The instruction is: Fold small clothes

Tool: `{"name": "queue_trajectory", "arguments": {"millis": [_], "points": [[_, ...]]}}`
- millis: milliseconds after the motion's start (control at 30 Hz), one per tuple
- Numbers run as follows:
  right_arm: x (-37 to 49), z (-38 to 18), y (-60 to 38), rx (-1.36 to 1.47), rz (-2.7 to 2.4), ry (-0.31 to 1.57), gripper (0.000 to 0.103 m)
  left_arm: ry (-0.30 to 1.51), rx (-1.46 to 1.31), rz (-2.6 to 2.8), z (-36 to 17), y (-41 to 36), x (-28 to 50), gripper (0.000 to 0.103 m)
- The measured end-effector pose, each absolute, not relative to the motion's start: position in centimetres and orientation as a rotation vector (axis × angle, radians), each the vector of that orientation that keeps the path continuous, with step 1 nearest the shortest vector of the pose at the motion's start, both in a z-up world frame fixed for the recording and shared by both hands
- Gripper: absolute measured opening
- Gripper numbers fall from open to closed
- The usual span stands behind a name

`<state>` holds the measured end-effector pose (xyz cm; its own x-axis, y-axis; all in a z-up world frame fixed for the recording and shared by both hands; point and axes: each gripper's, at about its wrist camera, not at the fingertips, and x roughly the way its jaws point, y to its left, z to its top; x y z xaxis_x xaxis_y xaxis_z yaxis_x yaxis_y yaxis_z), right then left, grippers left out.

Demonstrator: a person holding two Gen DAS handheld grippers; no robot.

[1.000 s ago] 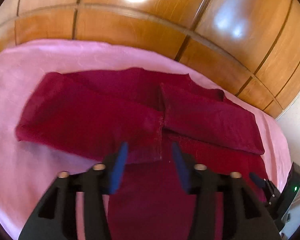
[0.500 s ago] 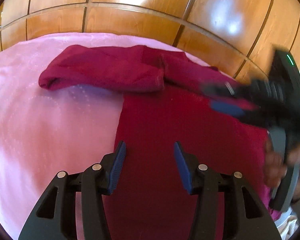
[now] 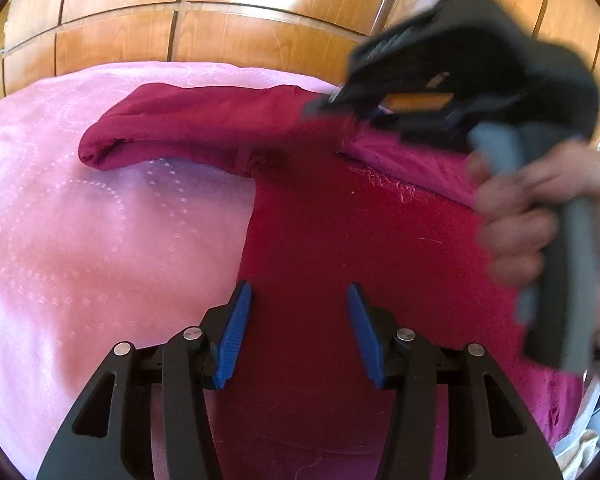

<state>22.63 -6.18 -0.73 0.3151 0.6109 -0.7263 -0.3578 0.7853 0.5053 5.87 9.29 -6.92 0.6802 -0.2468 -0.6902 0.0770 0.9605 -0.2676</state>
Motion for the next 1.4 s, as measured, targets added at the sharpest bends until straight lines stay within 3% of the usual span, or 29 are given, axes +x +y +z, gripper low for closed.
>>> {"name": "queue_trajectory", "arguments": {"millis": [133,300,733,1000,1033,1067,1100,1400], "points": [[22.0,4.3,-9.3,0.23,0.66,0.937,0.005,0.806,-0.209,-0.174,-6.9,9.0,5.9,0.049],[22.1,6.2,-15.3,0.225,0.563,0.871,0.005,0.813,-0.199,-0.161,-7.0,8.7,6.0,0.049],[22.9,-3.5,-29.0,0.333,0.232,1.04,0.005,0.847,-0.146,-0.139,-6.6,7.7,6.7,0.049],[22.7,-6.4,-31.1,0.384,0.2,1.084,0.006,0.819,-0.162,-0.178,-2.4,8.2,7.5,0.049],[22.6,-6.4,-31.3,0.391,0.21,1.078,0.009,0.815,-0.165,-0.181,-2.1,8.3,7.8,0.049],[22.6,-6.3,-31.4,0.393,0.2,1.067,0.021,0.805,-0.168,-0.186,-1.5,8.3,8.5,0.049],[22.4,-6.1,-31.6,0.396,0.191,1.053,0.044,0.795,-0.166,-0.184,-1.1,8.4,9.0,0.049],[19.7,-2.2,-27.5,0.226,0.301,0.949,0.046,0.76,-0.165,-0.167,0.3,8.9,15.6,0.049]]}}
